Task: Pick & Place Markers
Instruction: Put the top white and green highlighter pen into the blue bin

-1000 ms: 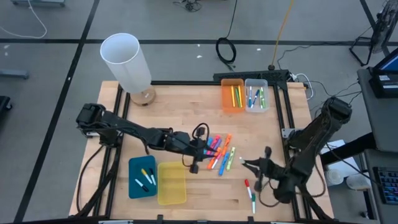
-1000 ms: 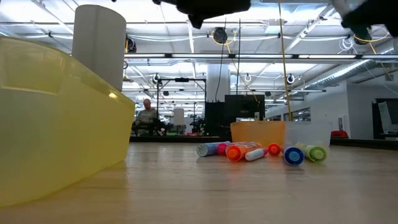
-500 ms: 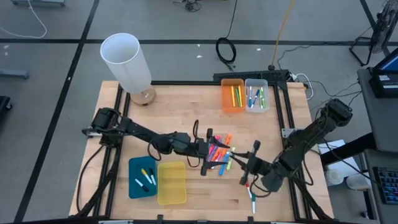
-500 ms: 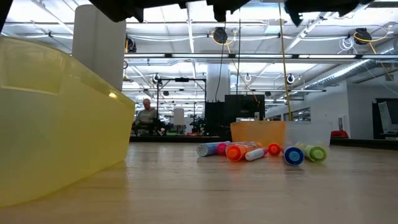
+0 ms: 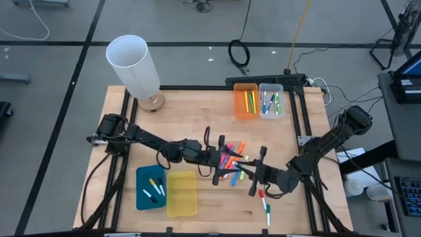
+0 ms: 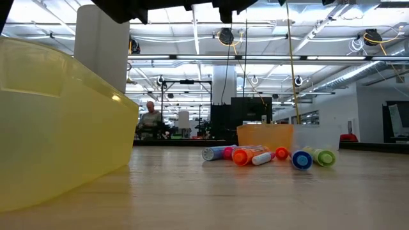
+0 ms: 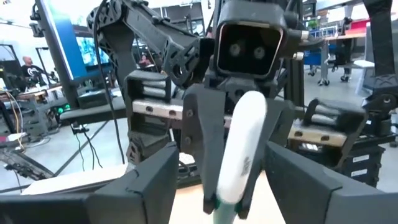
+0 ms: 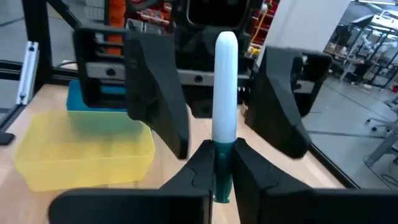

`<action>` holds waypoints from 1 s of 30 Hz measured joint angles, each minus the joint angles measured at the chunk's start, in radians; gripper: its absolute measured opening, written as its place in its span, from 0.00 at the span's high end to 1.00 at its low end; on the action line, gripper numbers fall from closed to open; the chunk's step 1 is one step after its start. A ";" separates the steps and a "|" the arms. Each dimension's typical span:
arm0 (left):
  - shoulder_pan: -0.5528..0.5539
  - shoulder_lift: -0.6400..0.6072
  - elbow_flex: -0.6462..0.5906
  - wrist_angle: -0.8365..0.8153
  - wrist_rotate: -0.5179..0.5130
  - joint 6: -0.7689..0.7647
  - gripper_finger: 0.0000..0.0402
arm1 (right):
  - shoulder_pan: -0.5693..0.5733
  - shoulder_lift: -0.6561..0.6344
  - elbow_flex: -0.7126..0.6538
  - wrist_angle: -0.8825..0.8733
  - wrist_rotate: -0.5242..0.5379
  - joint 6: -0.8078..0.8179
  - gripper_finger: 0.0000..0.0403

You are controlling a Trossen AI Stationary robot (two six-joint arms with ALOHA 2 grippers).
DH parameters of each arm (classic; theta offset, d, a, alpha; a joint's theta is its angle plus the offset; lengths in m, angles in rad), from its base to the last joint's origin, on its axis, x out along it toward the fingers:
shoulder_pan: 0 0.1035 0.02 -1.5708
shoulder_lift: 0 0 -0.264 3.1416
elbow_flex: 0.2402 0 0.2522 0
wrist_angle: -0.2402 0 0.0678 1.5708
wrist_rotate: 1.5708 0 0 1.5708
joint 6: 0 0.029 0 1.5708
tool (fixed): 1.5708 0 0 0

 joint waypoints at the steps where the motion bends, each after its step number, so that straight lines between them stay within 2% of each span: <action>1: 0.000 0.000 0.000 -0.001 0.001 0.000 0.44 | 0.000 0.000 0.000 0.001 0.000 -0.002 0.95; 6: 0.000 0.000 0.000 0.000 0.011 0.002 0.58 | 0.000 0.000 0.000 0.000 0.000 -0.002 0.95; 13: 0.003 0.000 0.000 0.028 0.116 0.027 0.90 | 0.001 0.000 -0.008 0.002 -0.017 0.017 0.95; 19: 0.001 0.000 -0.001 0.009 0.105 0.017 0.91 | -0.013 -0.002 -0.043 0.026 -0.068 0.052 0.93; 22: -0.004 -0.021 -0.002 -0.028 0.101 0.042 0.91 | -0.018 -0.002 -0.082 0.085 -0.103 0.050 0.87; 25: -0.023 -0.106 -0.001 -0.103 0.062 0.041 0.91 | -0.018 0.001 -0.131 0.117 -0.100 0.073 0.78; 27: -0.043 -0.179 0.003 -0.217 -0.006 0.041 0.91 | -0.024 0.000 -0.157 0.156 -0.102 0.114 0.72; 30: -0.090 -0.270 0.000 -0.454 -0.179 0.008 0.91 | -0.033 -0.011 -0.180 0.173 -0.100 0.146 0.65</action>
